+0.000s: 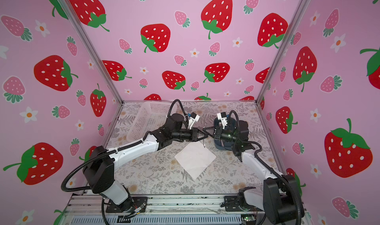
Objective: Place the utensils on the paper napkin and roll it up
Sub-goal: 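Grasp the fork with the left gripper while the right gripper holds it up, then carry the fork over the napkin with the left gripper while the right withdraws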
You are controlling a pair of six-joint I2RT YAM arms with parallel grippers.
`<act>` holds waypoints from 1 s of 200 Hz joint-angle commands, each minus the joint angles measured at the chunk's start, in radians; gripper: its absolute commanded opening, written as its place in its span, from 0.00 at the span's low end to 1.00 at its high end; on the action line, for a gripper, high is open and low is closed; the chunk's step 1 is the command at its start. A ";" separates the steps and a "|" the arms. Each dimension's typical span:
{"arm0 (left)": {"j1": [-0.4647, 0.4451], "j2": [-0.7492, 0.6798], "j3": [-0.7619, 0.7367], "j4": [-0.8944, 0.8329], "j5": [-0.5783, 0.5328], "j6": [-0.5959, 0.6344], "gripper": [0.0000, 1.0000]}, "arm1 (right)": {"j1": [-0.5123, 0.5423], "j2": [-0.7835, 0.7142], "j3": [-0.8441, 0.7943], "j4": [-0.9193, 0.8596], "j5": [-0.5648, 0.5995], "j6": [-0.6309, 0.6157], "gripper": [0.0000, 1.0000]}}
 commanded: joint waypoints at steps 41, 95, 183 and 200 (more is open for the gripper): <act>0.007 -0.064 -0.013 -0.033 -0.054 0.027 0.00 | 0.008 -0.004 -0.017 0.019 0.033 0.007 0.14; 0.006 -0.087 -0.047 -0.190 -0.153 0.066 0.00 | 0.006 -0.038 -0.006 -0.153 0.165 -0.078 0.36; -0.003 -0.018 -0.051 -0.665 -0.513 0.056 0.00 | -0.012 -0.056 0.054 -0.656 0.500 -0.324 0.38; -0.017 0.013 -0.032 -0.713 -0.546 0.054 0.00 | -0.012 -0.053 0.054 -0.671 0.513 -0.340 0.38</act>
